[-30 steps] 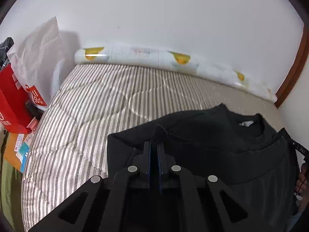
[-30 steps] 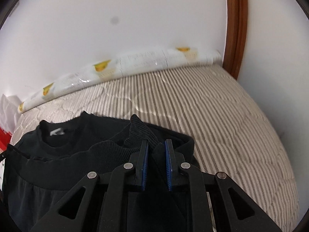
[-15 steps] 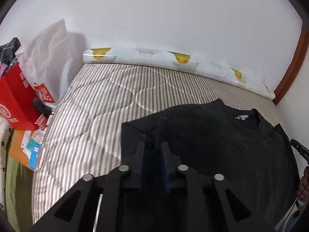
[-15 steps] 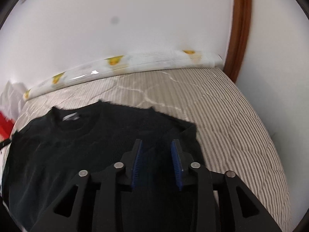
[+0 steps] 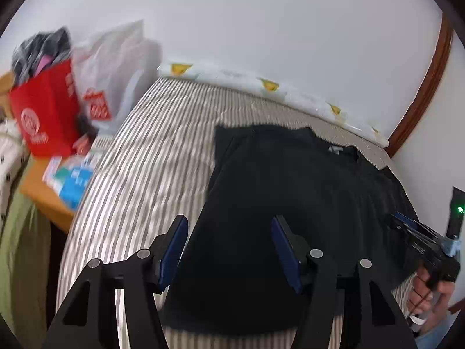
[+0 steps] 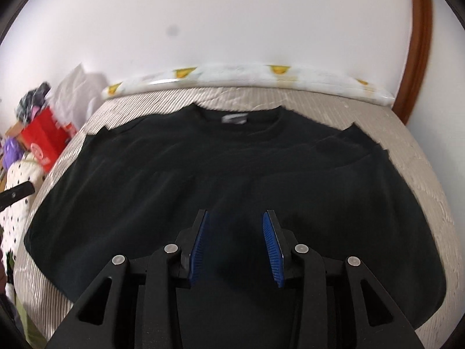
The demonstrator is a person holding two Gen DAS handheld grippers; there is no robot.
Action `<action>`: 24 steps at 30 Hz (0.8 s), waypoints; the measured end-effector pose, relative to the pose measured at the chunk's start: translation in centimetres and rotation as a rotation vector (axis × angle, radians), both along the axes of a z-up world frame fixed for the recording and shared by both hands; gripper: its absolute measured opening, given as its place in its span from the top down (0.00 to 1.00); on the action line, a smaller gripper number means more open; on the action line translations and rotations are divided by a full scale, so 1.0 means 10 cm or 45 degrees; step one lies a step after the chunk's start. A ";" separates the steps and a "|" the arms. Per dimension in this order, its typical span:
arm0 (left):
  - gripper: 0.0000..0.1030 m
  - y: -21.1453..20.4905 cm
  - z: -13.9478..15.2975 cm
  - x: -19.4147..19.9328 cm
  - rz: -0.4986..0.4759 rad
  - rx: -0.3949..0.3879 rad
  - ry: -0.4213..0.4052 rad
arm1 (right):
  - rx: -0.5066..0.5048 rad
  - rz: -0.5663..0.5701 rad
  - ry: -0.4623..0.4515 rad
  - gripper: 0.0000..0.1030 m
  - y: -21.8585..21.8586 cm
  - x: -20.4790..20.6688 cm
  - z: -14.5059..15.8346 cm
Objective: Fold small clothes
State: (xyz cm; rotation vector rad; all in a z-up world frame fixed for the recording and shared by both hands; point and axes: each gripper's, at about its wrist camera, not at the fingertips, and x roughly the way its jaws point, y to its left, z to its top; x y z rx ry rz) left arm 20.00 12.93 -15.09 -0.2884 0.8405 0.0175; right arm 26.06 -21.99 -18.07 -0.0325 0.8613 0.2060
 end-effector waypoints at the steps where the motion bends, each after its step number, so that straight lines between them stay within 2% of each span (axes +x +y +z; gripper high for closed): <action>1: 0.45 0.03 -0.05 -0.08 0.001 -0.022 0.010 | -0.008 0.005 0.003 0.63 0.06 -0.02 -0.03; 6: 0.45 0.15 -0.26 -0.47 -0.044 -0.167 0.043 | -0.092 0.001 0.007 0.63 0.26 -0.04 -0.20; 11: 0.45 0.18 -0.42 -0.68 -0.034 -0.249 0.074 | -0.192 -0.007 -0.027 0.63 0.33 -0.23 -0.31; 18: 0.44 0.17 -0.65 -0.76 -0.014 -0.393 0.073 | -0.216 0.031 -0.033 0.63 0.26 -0.70 -0.29; 21: 0.41 0.16 -0.70 -0.70 -0.026 -0.464 0.060 | -0.211 0.020 -0.033 0.63 0.22 -0.87 -0.30; 24: 0.39 0.16 -0.70 -0.66 -0.010 -0.485 0.023 | -0.219 0.019 -0.048 0.63 0.19 -1.05 -0.28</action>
